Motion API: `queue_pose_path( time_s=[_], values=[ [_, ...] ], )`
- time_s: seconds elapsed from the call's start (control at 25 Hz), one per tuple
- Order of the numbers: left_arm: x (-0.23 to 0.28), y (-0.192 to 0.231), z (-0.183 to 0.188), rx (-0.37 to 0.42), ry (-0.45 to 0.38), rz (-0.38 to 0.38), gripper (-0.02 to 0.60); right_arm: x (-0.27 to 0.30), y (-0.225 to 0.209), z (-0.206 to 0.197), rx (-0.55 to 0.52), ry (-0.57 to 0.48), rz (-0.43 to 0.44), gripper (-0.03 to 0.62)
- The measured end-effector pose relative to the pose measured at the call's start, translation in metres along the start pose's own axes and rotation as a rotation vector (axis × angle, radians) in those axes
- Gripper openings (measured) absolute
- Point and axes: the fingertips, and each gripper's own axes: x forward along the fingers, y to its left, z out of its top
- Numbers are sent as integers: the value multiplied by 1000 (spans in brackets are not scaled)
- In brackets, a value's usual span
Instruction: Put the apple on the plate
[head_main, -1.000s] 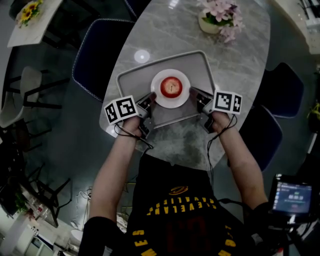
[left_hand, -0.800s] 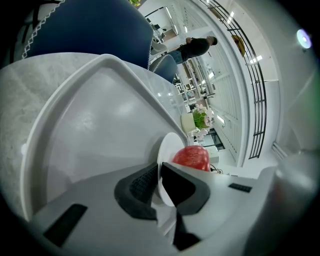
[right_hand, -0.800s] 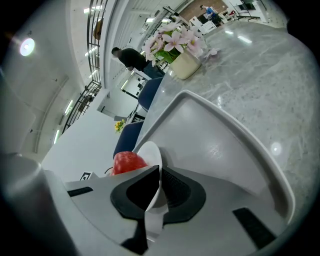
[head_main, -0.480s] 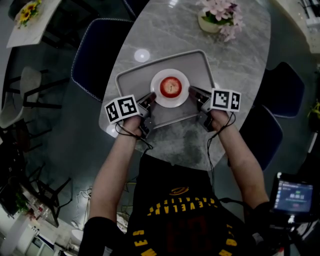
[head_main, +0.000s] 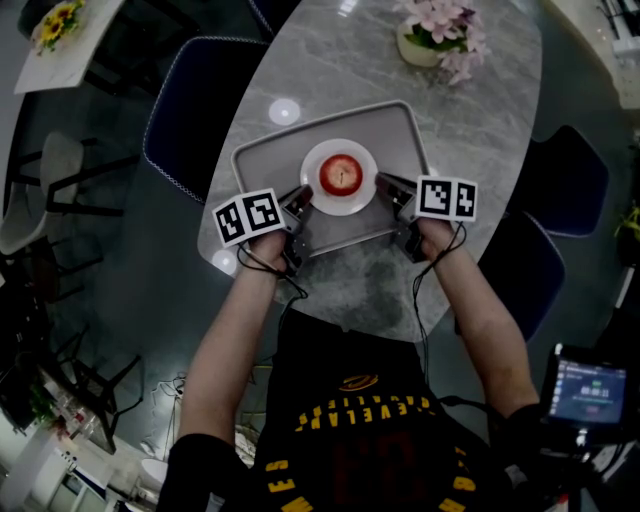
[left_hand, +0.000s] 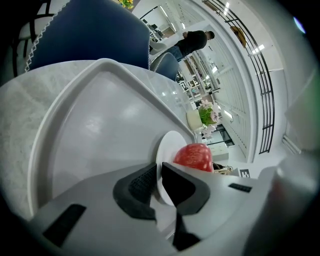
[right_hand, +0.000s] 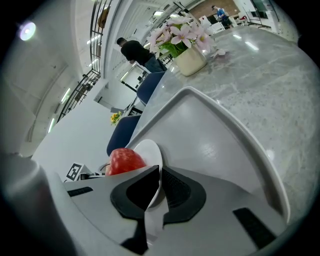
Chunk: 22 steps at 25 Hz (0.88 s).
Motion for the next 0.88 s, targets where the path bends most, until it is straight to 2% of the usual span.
queue_pose_path(
  time_s=[0.48, 0.72, 0.88],
  values=[
    [0, 0, 0, 112, 17, 121, 34, 3, 0, -3, -87, 34, -55, 26],
    [0, 1, 2, 152, 8, 166, 39, 6, 2, -3, -215, 75, -129, 26],
    [1, 1, 1, 265, 36, 229, 52, 8, 3, -2, -324, 92, -166, 27]
  ],
)
